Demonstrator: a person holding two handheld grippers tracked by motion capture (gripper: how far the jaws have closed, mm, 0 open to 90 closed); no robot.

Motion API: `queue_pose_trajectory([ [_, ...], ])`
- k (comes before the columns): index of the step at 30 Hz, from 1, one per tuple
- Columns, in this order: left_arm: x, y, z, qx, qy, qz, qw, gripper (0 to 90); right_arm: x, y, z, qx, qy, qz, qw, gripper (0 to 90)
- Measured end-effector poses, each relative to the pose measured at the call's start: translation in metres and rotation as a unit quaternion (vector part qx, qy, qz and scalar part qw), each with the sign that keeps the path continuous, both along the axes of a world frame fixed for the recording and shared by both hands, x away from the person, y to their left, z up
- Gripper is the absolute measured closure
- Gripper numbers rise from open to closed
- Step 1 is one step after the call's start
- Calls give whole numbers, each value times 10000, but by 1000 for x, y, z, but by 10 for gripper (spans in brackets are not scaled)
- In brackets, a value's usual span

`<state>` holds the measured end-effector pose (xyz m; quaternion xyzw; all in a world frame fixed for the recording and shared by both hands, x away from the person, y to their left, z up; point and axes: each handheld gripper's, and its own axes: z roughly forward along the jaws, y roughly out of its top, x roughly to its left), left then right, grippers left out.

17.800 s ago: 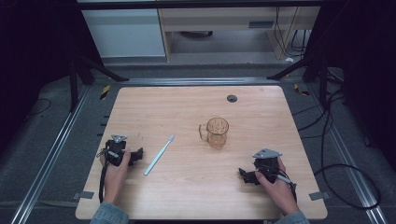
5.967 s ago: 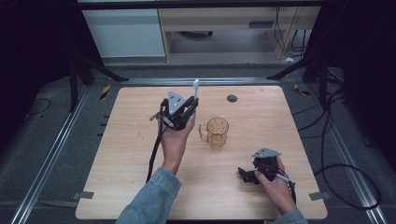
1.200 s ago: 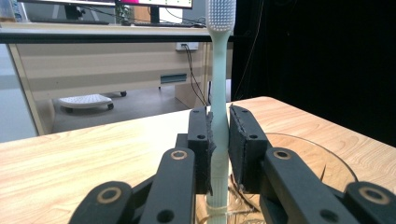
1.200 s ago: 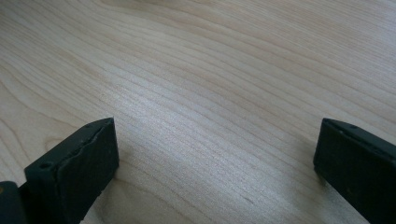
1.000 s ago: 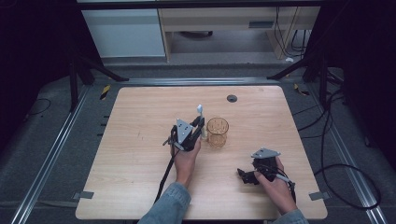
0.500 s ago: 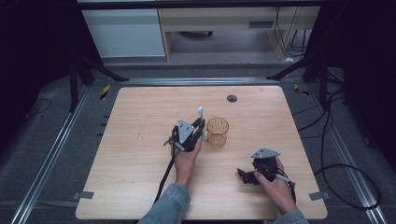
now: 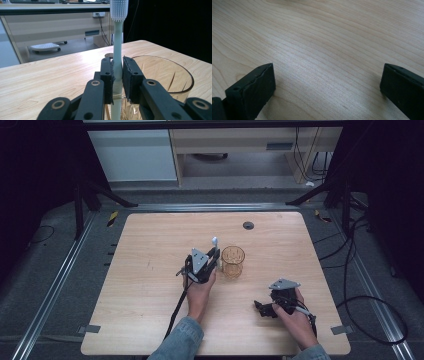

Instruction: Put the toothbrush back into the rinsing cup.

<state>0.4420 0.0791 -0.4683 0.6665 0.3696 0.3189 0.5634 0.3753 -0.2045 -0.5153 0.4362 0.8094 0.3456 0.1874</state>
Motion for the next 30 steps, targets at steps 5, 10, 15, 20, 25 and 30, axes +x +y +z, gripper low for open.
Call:
queue_pose_trajectory([
  [5, 0, 1, 1, 30, 43, -12, 10000, 783, 0, 0, 0, 0, -2, 0, 10000, 4],
  [10, 0, 2, 1, 38, 71, -33, 10000, 778, 0, 0, 0, 1, -1, -1, 10000, 4],
  [15, -1, 3, 3, 58, 76, -42, 9999, 773, 0, 0, 0, 1, -1, 0, 10000, 4],
  [20, -1, 5, 5, 89, 103, -76, 9999, 746, 0, 0, 0, -4, -7, 12, 10000, 4],
  [25, -2, 8, 7, 243, 165, -166, 9994, 683, 0, 0, 0, -4, -9, 13, 10000, 4],
  [30, -4, 11, 13, 414, 236, -304, 9984, 643, 0, 0, 0, 0, 0, -1, 10000, 4],
])
